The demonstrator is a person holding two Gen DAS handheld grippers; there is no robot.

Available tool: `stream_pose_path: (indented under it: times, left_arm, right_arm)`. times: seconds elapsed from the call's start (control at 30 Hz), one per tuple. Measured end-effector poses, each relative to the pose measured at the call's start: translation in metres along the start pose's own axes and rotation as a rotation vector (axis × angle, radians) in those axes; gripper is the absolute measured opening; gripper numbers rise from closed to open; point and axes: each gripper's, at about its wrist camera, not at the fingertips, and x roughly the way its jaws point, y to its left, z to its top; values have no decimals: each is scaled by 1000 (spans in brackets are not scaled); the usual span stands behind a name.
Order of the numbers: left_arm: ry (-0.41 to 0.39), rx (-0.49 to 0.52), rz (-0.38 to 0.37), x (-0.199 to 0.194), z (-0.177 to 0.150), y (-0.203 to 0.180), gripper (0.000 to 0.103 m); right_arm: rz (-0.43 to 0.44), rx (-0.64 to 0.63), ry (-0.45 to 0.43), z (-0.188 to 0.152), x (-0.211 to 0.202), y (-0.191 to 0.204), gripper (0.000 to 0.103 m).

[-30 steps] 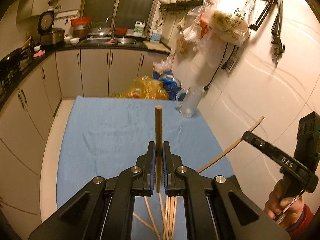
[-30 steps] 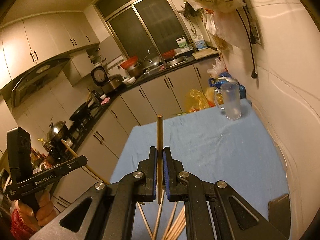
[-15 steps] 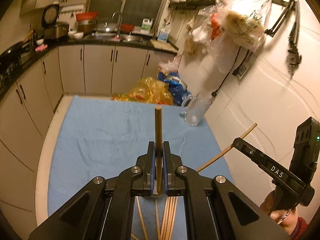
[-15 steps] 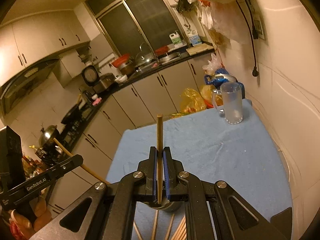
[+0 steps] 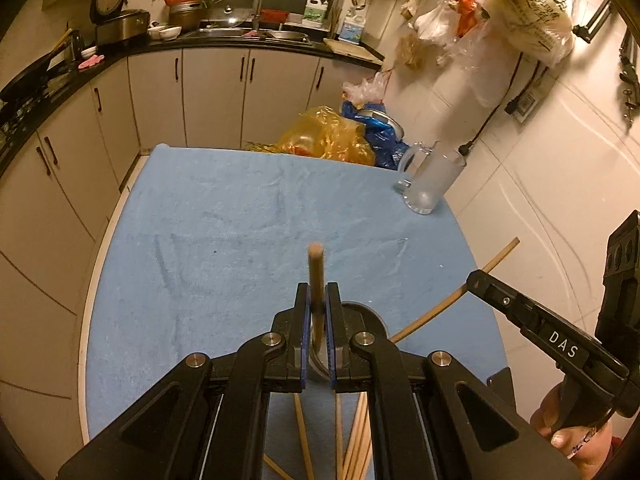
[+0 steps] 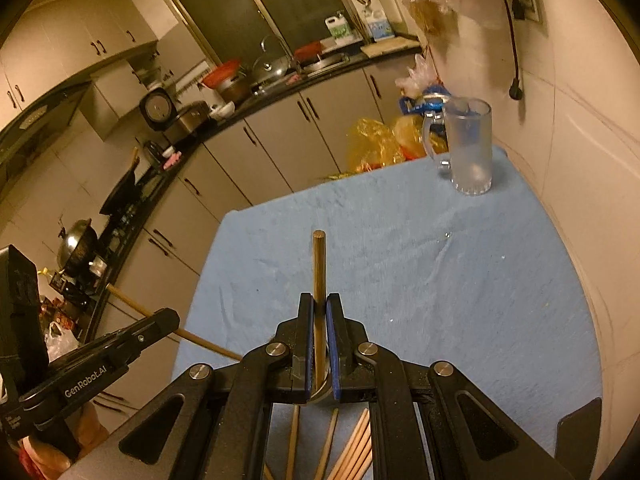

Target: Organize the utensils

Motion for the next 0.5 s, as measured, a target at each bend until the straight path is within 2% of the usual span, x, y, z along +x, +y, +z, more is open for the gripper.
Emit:
stream_pose_path:
  times: [0.1,0.17,0.23,0.4,0.5]
  left_arm:
    - [-10,-2,-7,-2,-1,1,7]
    - [-23,-9,-10,-6,-1,2,13]
    - [-43,-14,-11,-12,0,3,20]
    - [-98,-12,-14,-37,3,7,22]
    - [-137,-6,-14,-56,-2,11,26]
  right_arm:
    - [-3,5,3,0,3,-1,8]
    - [0,-3,-4,1,1,-1,9]
    - [-4,-8,-27,2,-6,-1,13]
    - [3,-1,-85,3,-34,-3,27]
    - [-4,12,-105,-4,-50,-8,33]
